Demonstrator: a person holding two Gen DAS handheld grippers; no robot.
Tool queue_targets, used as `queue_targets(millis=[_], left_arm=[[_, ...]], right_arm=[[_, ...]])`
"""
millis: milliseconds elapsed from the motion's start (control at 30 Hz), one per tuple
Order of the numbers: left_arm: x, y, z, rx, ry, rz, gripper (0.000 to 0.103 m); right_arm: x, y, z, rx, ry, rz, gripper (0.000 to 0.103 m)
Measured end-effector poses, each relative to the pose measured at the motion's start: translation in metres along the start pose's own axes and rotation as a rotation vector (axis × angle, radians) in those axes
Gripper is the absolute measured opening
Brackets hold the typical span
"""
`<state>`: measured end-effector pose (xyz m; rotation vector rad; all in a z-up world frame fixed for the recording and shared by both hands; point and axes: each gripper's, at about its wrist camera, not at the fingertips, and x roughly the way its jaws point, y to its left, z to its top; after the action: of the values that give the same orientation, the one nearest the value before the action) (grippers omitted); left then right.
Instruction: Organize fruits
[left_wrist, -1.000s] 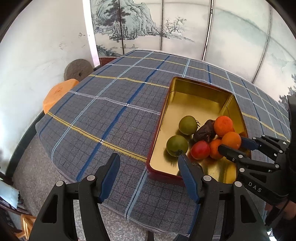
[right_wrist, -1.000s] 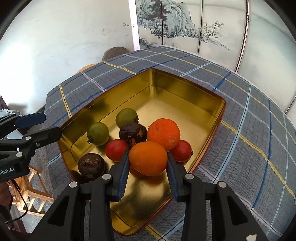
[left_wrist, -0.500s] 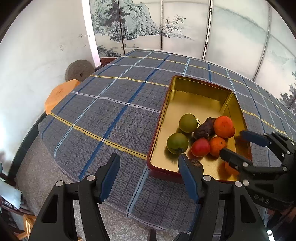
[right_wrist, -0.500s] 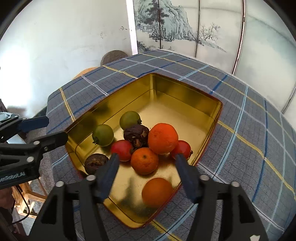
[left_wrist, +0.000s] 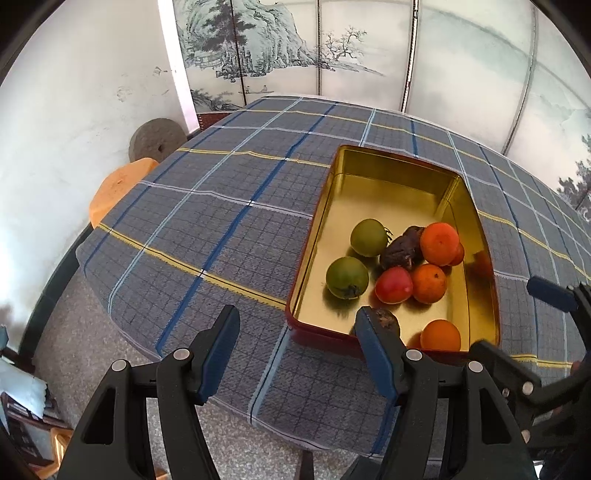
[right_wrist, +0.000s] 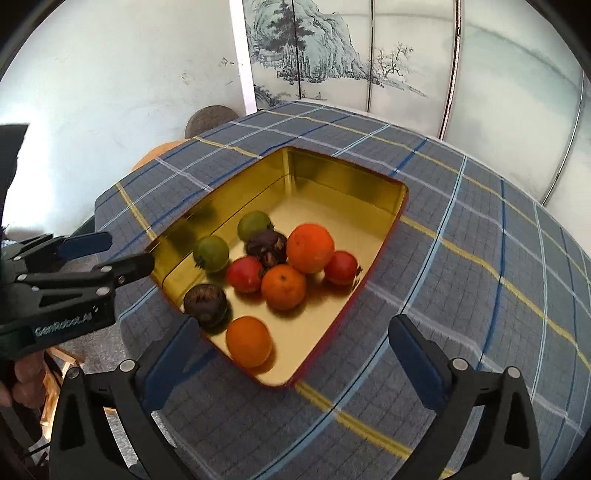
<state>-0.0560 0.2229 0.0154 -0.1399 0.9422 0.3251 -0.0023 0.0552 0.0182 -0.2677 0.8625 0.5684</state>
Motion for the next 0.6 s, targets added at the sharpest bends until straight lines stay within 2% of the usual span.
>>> queue_targets(millis=[600], left_arm=[[-0.002,-0.011,-0.002,0.018,0.017,-0.01,0.066]], right_arm=[[0.01,0.005,-0.016,0.017,0.084,-0.006,0.101]])
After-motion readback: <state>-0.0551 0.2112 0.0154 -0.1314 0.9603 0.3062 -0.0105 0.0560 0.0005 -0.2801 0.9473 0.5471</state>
